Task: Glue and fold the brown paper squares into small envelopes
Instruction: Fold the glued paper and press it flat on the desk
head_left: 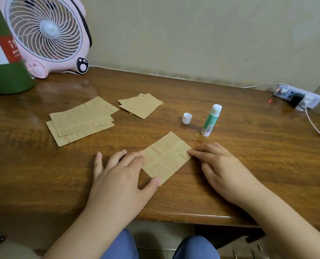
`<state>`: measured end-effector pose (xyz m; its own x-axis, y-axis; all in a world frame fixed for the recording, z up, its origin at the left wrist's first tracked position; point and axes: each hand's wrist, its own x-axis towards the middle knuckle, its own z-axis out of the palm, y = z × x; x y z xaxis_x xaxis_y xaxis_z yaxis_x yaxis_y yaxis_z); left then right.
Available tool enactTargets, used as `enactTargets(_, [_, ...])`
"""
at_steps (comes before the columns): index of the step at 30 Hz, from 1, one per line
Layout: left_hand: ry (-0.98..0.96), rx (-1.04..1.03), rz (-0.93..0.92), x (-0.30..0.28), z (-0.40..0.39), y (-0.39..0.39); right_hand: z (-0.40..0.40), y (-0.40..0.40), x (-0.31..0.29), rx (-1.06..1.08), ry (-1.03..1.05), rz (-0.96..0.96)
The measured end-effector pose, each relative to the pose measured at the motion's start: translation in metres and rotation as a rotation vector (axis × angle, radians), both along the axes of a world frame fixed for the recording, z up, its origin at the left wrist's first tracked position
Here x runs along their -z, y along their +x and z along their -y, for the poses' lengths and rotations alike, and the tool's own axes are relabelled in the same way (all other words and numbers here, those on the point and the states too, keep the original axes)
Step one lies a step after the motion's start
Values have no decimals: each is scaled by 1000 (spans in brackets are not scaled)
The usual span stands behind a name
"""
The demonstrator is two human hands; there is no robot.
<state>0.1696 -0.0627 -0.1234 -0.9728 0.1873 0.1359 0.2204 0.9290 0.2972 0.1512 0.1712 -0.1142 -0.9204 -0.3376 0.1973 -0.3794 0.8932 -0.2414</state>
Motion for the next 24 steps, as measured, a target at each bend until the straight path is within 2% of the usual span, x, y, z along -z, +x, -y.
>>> enactTargets(2, [-19,8,-35,0,0,-1,-7,-8,-4,143,-26,33])
enactTargets(4, [28,34,-39,0,0,-1,-2,-10,-8,242,-175,72])
enactTargets(6, [99,41,-33,2,3,-1,9,-10,-12,245,-318,134])
enactTargets(16, [162,126,63,-4,13,-3,43,-18,-43,278,-876,373])
enactTargets(18, [187,139,62,-4,13,-4,42,-16,-46,237,-880,391])
enactTargets(22, [159,207,106,-3,16,-7,39,-13,-38,35,-621,481])
enactTargets(24, [108,233,110,-2,18,-8,35,-14,-32,54,-520,348])
